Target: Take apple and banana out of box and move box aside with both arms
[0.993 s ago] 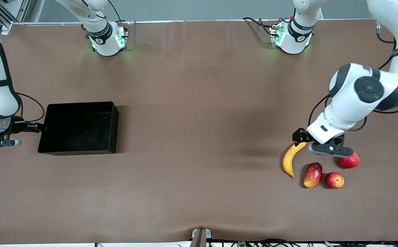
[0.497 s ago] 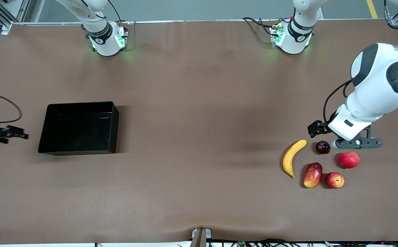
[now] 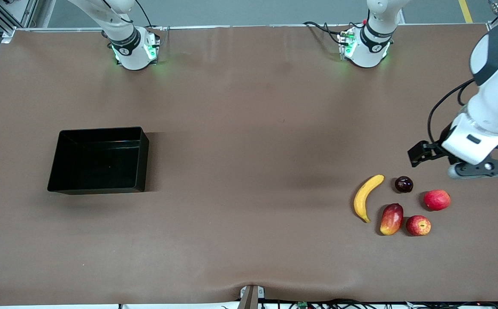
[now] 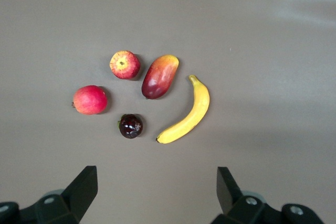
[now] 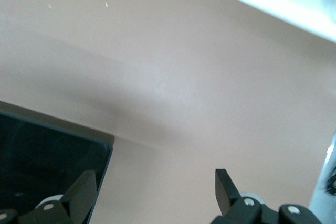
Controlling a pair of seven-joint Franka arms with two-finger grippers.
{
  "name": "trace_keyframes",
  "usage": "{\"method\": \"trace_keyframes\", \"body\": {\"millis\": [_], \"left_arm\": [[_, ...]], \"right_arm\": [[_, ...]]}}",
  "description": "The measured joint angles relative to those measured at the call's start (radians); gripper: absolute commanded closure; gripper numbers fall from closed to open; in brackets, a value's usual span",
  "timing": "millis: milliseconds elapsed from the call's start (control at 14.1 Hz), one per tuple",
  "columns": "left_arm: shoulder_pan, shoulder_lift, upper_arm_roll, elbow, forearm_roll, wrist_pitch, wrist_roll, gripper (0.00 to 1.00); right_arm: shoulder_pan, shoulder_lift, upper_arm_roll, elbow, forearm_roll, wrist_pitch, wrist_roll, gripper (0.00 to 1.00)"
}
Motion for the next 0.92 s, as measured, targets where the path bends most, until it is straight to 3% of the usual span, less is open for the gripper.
{"method": "trace_keyframes", "body": {"millis": [355, 568, 851, 922], "left_arm": [[0.001, -0.010, 0.000, 0.018, 0.000, -0.060, 0.000, 0.00], [0.001, -0.026, -0.002, 0.022, 0.000, -0.077, 0.000, 0.00], [-0.016, -0.045, 0.002, 0.025, 0.000, -0.081, 0.000, 0.00], [-0.053, -0.062, 0.031, 0.025, -0.001, -0.085, 0.000, 0.00]], "right_arm": [[0.058, -0.011, 0.003, 0.097, -0.003, -0.027, 0.007, 0.00], [0.058, -0.039, 0.001, 0.102, -0.001, -0.119, -0.034, 0.00], [0.052, -0.036, -0.002, 0.094, 0.042, -0.128, -0.051, 0.00], [0.052, -0.036, -0.001, 0.094, 0.050, -0.127, -0.052, 0.00]]}}
